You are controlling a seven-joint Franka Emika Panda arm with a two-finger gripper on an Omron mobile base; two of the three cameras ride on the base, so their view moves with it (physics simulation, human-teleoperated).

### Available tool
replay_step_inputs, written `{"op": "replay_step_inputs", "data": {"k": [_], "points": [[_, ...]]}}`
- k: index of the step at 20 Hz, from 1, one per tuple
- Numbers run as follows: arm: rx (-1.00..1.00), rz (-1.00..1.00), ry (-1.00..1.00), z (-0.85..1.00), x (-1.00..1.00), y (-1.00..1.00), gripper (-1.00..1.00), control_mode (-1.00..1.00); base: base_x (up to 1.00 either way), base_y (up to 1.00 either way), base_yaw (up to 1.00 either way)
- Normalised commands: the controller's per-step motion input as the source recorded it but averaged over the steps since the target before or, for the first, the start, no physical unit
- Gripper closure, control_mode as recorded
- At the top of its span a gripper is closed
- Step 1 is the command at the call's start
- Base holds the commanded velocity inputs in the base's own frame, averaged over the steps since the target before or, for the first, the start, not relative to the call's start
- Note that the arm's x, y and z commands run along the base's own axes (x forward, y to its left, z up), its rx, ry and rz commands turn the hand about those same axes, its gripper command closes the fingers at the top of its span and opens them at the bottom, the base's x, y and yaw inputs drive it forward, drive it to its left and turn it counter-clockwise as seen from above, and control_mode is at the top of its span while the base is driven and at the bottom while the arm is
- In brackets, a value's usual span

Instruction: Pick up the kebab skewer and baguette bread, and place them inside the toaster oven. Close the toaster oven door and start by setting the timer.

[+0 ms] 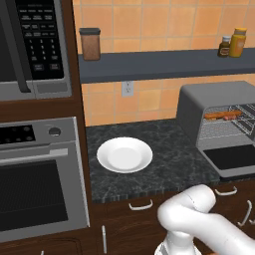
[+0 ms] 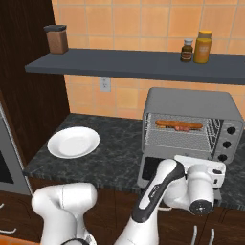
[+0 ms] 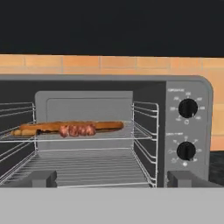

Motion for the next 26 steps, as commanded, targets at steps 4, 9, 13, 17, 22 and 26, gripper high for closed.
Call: {"op": "replay_step_inputs", "data": {"k": [4, 9, 13, 17, 22, 26], "points": [[0.07, 0.00, 0.00, -0.23, -1.00, 0.00, -1.00, -1.00, 0.00, 0.00, 0.00], [0.03, 0.00, 0.00, -0.18, -0.94, 0.00, -1.00, -1.00, 0.00, 0.00, 0.00], [0.00, 0.00, 0.00, -0.21, -0.78, 0.00, -1.00, -1.00, 0.00, 0.00, 0.00], [0.00, 0.00, 0.00, -0.13, -0.45, 0.07, -1.00, -1.00, 0.00, 0.00, 0.00], [0.00, 0.07, 0.00, -0.39, -0.01, 0.01, -1.00, -1.00, 0.00, 0.00, 0.00], [0.00, 0.11, 0.00, -0.47, 0.00, 0.00, -1.00, -1.00, 0.00, 0.00, 0.00]]}}
